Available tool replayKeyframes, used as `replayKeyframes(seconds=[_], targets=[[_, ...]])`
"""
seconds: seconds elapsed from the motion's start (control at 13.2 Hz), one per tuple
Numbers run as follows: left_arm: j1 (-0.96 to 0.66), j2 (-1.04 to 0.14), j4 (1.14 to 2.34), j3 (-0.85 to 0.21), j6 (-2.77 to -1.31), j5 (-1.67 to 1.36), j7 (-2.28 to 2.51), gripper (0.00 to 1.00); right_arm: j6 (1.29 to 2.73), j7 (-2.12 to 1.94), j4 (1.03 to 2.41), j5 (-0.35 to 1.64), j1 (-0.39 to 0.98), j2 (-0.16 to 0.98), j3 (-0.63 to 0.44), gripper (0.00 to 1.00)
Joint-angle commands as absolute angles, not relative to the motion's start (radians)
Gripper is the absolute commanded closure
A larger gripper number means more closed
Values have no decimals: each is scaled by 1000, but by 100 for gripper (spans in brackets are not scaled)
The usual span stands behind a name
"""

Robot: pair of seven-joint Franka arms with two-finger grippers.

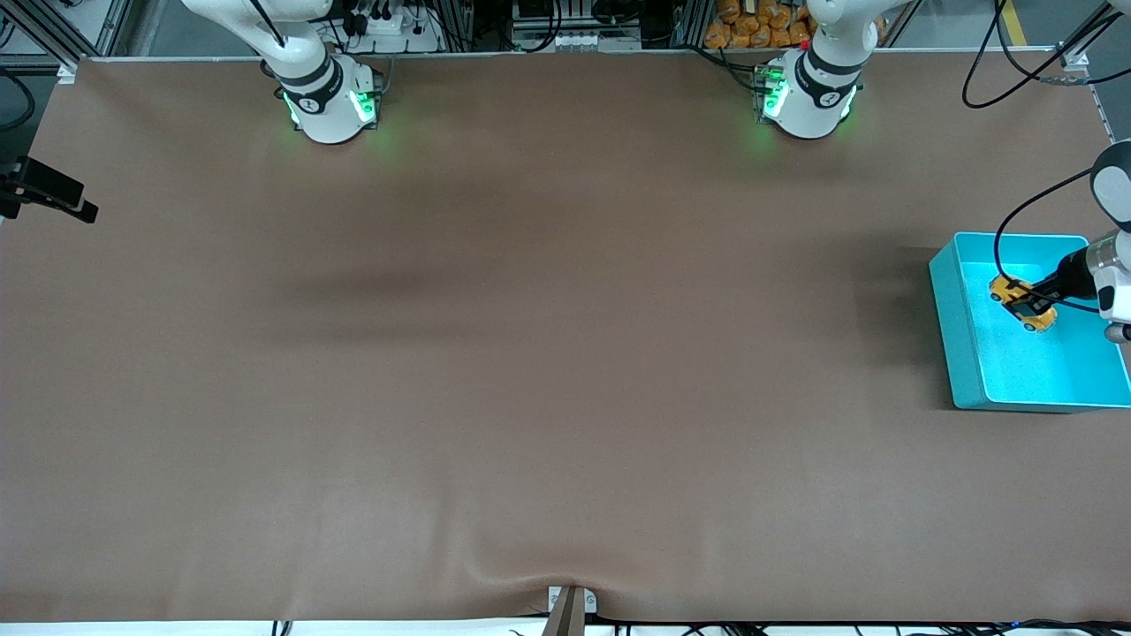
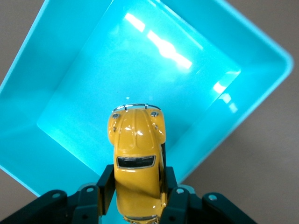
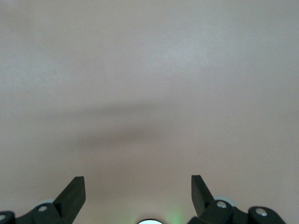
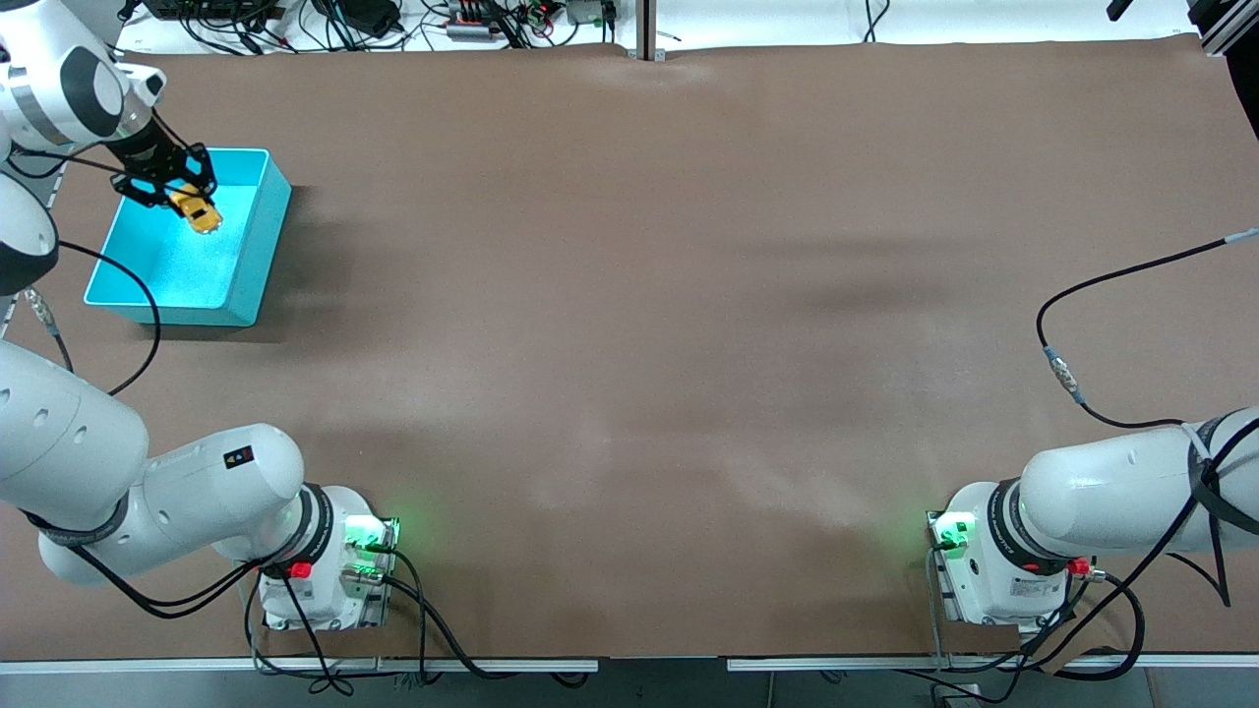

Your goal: Wind and store yellow beetle car

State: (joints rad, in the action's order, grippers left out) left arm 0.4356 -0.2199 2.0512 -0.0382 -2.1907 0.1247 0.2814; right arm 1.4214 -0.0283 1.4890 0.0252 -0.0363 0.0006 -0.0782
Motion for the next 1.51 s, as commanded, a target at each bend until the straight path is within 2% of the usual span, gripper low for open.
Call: replayKeyframes(seconds=[0.0, 0.53, 0.83, 0.91, 1.43], targets=[[480, -264, 2051, -54, -2215, 162, 220, 90, 1411, -12, 1476, 28, -41, 3, -77, 0], [554, -366, 2045, -55, -2348, 221, 169, 90, 1411, -12, 1476, 26, -41, 3, -77, 0], [563, -416, 2014, -55, -2358, 222, 129, 86, 1413, -12, 1476, 28, -41, 3, -77, 0], [578, -463, 1982, -55, -2391, 219, 120, 32, 1414, -12, 1476, 28, -44, 5, -77, 0], [584, -463, 1974, -57, -2410, 219, 121, 7, 1414, -12, 1476, 28, -44, 5, -77, 0]])
